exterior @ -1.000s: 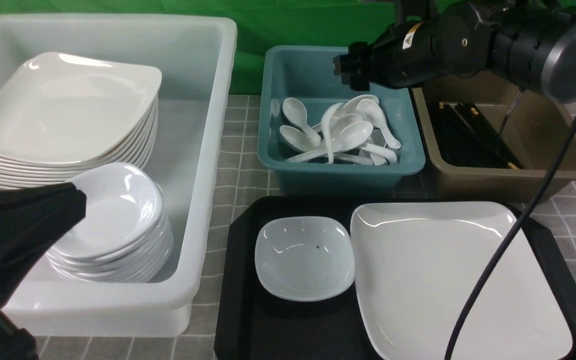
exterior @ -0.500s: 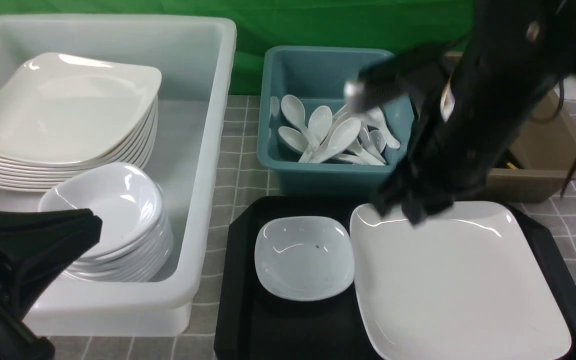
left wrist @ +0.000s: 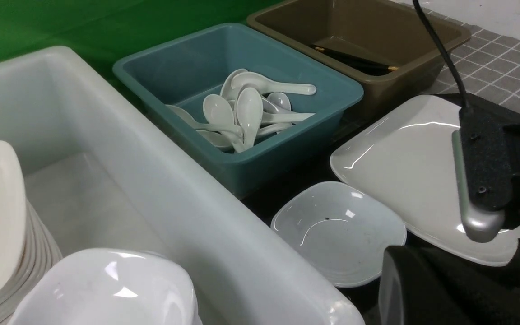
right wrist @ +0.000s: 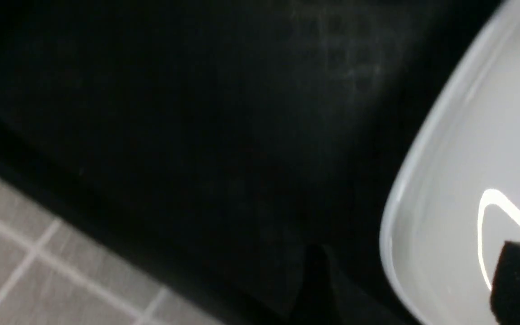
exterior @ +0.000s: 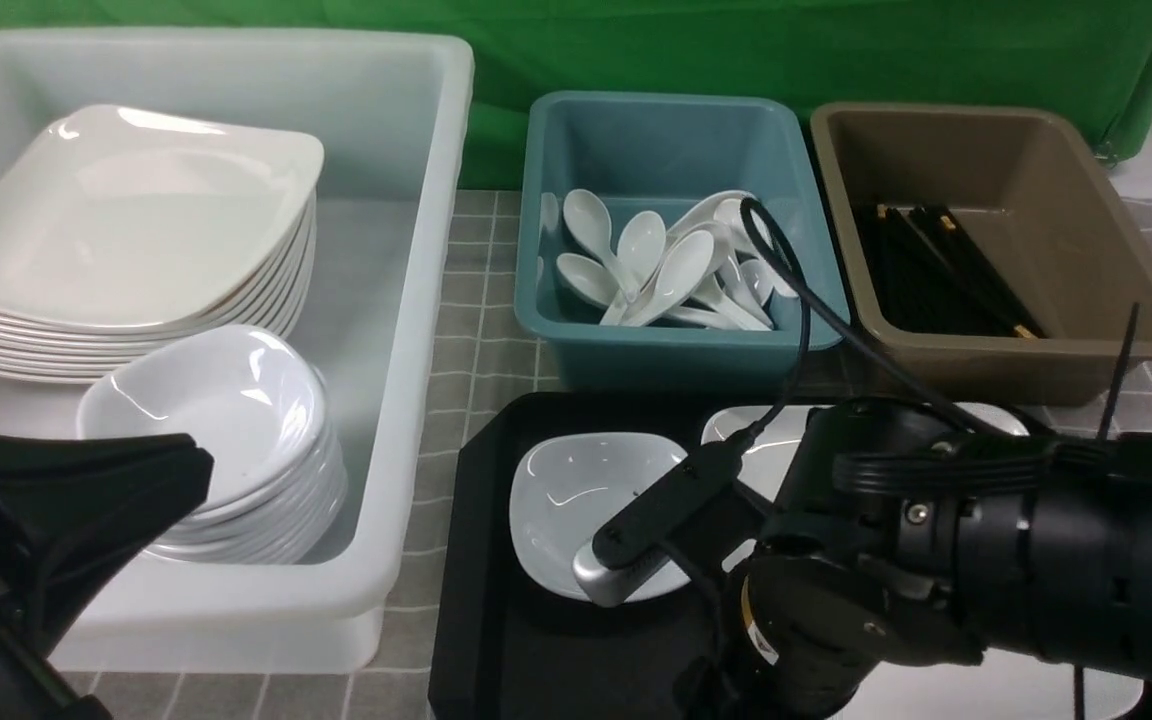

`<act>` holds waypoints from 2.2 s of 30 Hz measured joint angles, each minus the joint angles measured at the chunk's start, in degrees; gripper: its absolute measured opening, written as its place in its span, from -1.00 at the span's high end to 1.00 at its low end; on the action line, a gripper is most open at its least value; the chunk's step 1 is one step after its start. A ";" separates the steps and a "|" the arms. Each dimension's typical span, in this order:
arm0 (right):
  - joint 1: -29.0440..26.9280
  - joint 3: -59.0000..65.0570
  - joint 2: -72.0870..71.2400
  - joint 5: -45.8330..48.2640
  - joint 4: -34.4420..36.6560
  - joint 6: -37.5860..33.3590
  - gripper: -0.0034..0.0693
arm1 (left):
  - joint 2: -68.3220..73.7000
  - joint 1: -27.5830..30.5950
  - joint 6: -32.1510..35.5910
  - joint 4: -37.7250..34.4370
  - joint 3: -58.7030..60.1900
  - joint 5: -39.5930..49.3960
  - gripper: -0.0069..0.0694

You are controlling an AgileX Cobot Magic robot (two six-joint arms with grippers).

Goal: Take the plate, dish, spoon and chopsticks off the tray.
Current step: Use the right arm to grab a plate from the dinner plate, then use the right arm to put the plate into the large storage box on the left

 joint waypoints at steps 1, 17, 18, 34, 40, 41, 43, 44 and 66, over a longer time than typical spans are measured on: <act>-0.33 0.00 0.94 -0.89 -0.19 0.12 -0.49 | 0.00 0.00 0.00 0.00 0.00 0.00 0.79; -2.86 -0.11 8.16 -3.36 -4.82 0.82 -0.38 | 0.00 0.00 0.00 -0.09 0.00 0.11 0.79; -2.93 -0.11 8.23 -3.54 -4.82 0.82 -0.35 | 0.00 0.00 0.00 -0.09 0.00 0.11 0.79; 2.38 -1.12 3.83 4.36 -5.71 -2.66 0.35 | 0.00 0.00 0.08 -0.09 0.00 0.05 0.79; 4.66 -6.79 -6.55 16.63 -5.39 -3.25 0.69 | 0.00 0.00 0.20 -0.09 0.00 0.05 0.79; 4.66 -7.81 -8.05 18.64 -5.39 -3.25 0.72 | 0.00 0.00 0.20 -0.09 0.00 0.00 0.79; 4.66 -9.28 -10.43 21.47 -5.56 -3.25 0.74 | 0.00 0.00 0.20 -0.09 0.00 -0.07 0.79; 4.66 -9.48 -11.00 21.47 -5.50 -3.25 0.74 | 0.00 0.00 0.20 -0.09 0.00 -0.06 0.79; 11.54 -44.23 -9.51 19.95 -6.10 -28.30 0.73 | -8.64 0.00 -30.91 33.33 -14.19 19.78 0.79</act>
